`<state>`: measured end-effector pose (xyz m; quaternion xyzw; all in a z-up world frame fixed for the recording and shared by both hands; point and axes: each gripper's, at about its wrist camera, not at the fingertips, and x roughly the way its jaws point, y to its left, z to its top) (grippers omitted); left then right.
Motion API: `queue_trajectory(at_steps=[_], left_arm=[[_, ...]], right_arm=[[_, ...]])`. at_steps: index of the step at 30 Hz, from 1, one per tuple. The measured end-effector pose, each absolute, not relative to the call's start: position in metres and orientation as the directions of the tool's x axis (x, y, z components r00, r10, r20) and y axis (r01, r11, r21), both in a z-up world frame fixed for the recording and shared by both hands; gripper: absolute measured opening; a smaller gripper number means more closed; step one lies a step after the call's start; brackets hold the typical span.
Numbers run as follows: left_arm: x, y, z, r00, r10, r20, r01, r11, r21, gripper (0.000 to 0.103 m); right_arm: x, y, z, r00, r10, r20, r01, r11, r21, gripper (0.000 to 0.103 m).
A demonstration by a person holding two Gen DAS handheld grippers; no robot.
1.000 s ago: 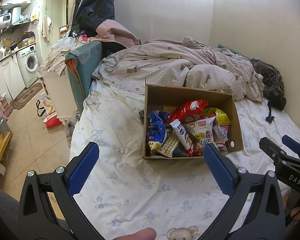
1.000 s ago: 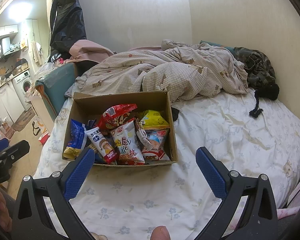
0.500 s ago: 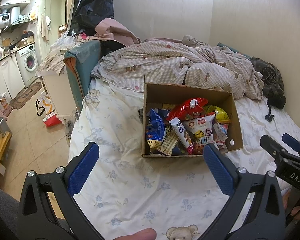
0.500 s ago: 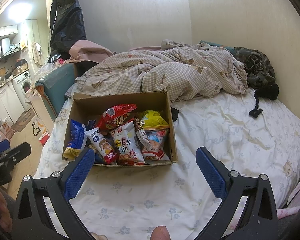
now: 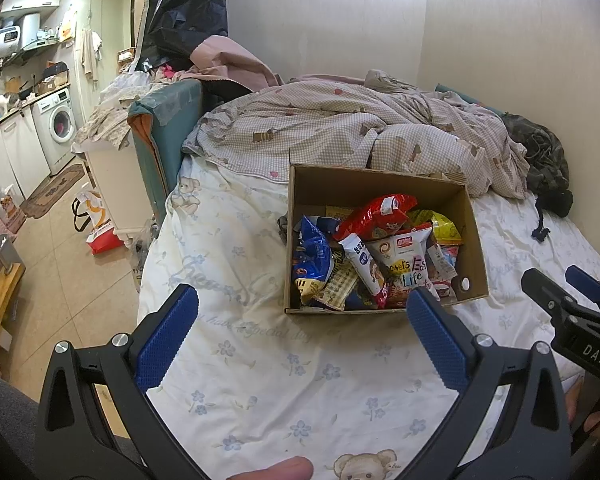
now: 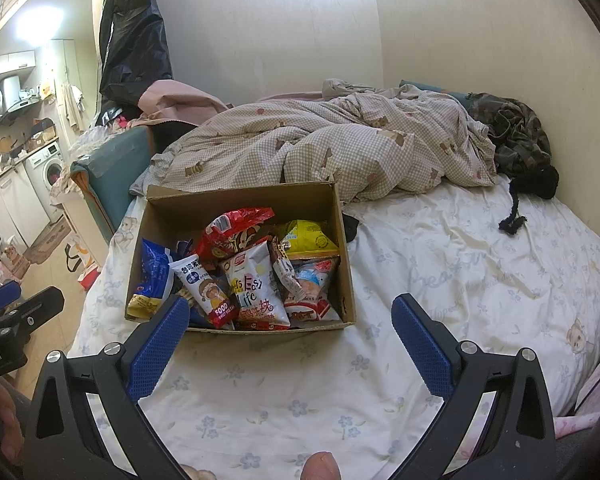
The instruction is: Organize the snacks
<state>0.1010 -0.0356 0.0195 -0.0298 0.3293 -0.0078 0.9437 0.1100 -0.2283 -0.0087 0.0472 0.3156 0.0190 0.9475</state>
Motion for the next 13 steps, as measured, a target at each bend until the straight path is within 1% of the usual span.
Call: queue_trajectory(at_steps=[13], left_arm=[[0.0991, -0.0349, 0.0131, 0.78, -0.049, -0.624, 0.006, 0.997, -0.07, 0.103]], right_arm=[[0.1098, -0.2283, -0.0092, 0.8, 0.066, -0.596, -0.005, 0.995, 0.103, 0.103]])
